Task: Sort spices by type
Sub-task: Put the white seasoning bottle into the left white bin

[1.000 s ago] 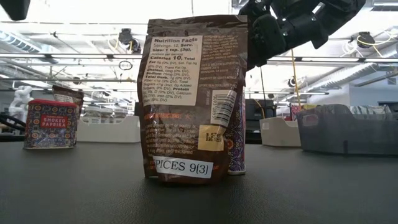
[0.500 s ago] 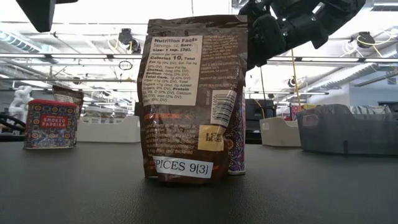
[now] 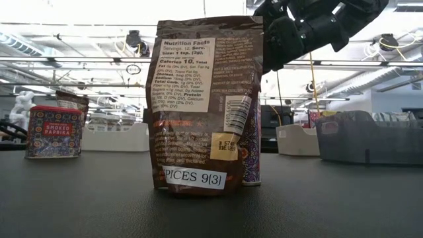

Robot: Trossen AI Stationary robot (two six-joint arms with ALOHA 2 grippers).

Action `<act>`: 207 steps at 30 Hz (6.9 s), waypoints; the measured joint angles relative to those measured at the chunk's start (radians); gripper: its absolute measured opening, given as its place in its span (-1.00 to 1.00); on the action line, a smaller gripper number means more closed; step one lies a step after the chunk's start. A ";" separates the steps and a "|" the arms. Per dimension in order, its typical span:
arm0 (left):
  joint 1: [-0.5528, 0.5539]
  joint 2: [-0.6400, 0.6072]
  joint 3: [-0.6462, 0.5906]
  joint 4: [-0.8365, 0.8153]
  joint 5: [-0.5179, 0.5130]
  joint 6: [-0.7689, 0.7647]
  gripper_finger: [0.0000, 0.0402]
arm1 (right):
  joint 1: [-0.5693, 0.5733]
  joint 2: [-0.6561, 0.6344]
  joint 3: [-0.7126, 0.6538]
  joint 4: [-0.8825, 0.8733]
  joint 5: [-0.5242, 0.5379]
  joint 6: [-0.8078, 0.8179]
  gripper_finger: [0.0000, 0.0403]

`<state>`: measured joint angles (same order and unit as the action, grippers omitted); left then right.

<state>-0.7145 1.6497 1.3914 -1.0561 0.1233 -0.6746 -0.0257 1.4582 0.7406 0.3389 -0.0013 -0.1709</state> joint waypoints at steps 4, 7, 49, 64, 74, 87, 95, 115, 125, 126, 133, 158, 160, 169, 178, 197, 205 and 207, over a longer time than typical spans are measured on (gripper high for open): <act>-0.025 0.000 0.000 0.024 0.018 0.001 0.22 | 0.000 0.000 0.000 0.000 0.000 -0.002 -0.40; -0.033 0.000 0.000 0.033 0.018 0.000 0.22 | 0.000 0.000 0.000 0.000 0.000 -0.001 -0.40; -0.167 0.071 0.000 -0.072 -0.075 0.004 0.22 | -0.001 0.000 0.000 0.000 0.000 0.002 -0.40; -0.176 0.071 -0.040 -0.076 -0.066 0.061 0.22 | -0.001 0.000 0.000 0.000 0.000 0.001 -0.40; -0.175 0.071 -0.056 -0.076 -0.066 0.080 0.21 | -0.001 0.000 0.000 0.000 0.000 -0.001 -0.40; -0.134 0.072 -0.045 -0.046 -0.066 0.079 0.04 | -0.001 -0.003 0.000 -0.001 0.000 -0.024 -0.40; -0.088 0.005 -0.009 -0.084 -0.051 0.078 0.04 | -0.022 -0.054 0.001 -0.021 -0.001 -0.036 -0.40; 0.342 -0.294 0.157 -0.256 -0.319 0.338 0.04 | -0.306 -0.313 -0.005 -0.594 -0.076 0.012 -0.65; 0.860 -0.388 0.120 -0.103 -0.466 0.684 0.04 | -0.527 -0.335 -0.094 -0.583 -0.144 0.003 -0.99; 0.922 -0.388 0.108 -0.090 -0.465 0.685 0.04 | -0.544 -0.339 -0.095 -0.574 -0.158 0.004 -0.99; 1.301 -0.371 0.042 -0.074 -0.428 0.682 0.04 | -0.584 -0.340 -0.095 -0.535 -0.071 0.092 -0.97; 1.647 -0.282 -0.101 -0.079 -0.276 1.043 0.04 | -0.581 -0.339 -0.095 -0.542 -0.078 0.309 -0.96; 1.646 -0.302 -0.097 -0.077 -0.261 1.059 0.04 | -0.581 -0.339 -0.095 -0.541 -0.078 0.309 -0.96; 1.629 -0.377 -0.087 -0.056 -0.217 1.074 0.04 | -0.581 -0.339 -0.095 -0.541 -0.078 0.309 -0.96; 1.624 -0.372 -0.087 -0.112 -0.220 1.074 0.04 | -0.581 -0.338 -0.095 -0.541 -0.078 0.309 -0.96; 1.596 -0.374 -0.087 -0.169 -0.181 1.077 0.04 | -0.581 -0.338 -0.095 -0.541 -0.078 0.309 -0.96; 1.581 -0.370 -0.107 -0.164 -0.206 1.128 0.04 | -0.581 -0.338 -0.095 -0.541 -0.078 0.309 -0.96; 1.589 -0.358 -0.123 -0.137 -0.226 1.149 0.04 | -0.581 -0.338 -0.095 -0.541 -0.078 0.309 -0.96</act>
<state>0.8750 1.2919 1.2682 -1.1936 -0.1029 0.4742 -0.6067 1.1198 0.6456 -0.2018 -0.0792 0.1377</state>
